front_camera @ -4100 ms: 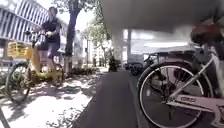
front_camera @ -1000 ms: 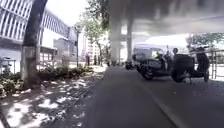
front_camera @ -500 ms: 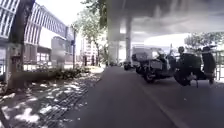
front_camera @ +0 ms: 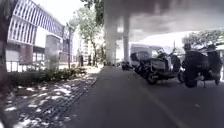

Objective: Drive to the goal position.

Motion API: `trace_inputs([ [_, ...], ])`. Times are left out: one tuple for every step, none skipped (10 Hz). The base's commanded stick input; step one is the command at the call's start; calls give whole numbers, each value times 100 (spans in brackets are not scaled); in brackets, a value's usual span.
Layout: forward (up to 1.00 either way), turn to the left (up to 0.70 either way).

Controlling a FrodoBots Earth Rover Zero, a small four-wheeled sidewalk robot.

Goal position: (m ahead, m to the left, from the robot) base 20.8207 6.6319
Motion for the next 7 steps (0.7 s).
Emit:
trace_inputs([
  [70,-14],
  [70,-13],
  [70,0],
  [70,0],
  [70,0],
  [70,0],
  [70,0],
])
